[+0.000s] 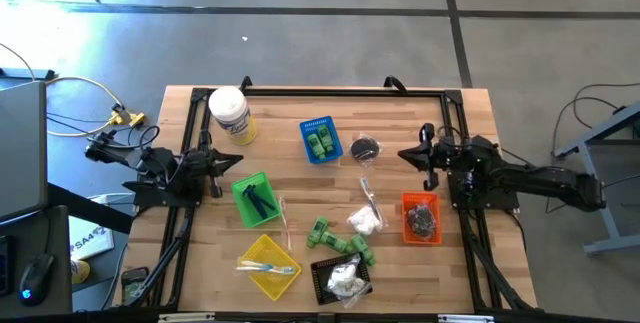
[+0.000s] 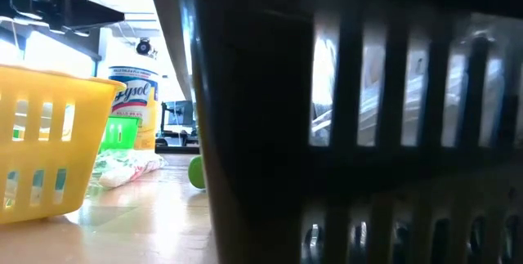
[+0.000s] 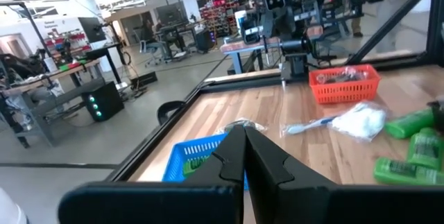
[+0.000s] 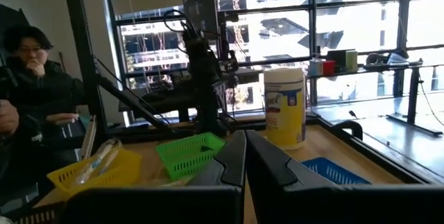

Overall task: Pick & Place Travel size toiletries
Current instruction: Put the hair brush into the orange bin

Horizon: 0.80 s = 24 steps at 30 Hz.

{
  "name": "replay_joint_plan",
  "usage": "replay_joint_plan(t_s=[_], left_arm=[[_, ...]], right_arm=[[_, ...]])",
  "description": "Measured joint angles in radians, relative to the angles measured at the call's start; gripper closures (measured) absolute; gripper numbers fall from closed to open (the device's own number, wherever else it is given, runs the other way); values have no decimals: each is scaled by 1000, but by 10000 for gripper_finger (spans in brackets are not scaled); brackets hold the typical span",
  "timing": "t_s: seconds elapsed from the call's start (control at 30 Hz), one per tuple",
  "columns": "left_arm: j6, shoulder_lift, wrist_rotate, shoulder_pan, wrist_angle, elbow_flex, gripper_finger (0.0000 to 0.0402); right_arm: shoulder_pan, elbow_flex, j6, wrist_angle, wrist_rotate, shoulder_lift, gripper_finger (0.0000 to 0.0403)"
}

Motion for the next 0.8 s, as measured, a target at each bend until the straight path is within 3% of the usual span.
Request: replay_joint_plan(t_s=[0.23, 0.8], left_arm=[[-29, 0, -19, 0, 4, 0, 402], [26, 0, -25, 0, 0, 0, 402]], right_arm=[[-14, -1, -4, -10, 53, 0, 400], [-13, -1, -18, -54, 71, 1, 399]])
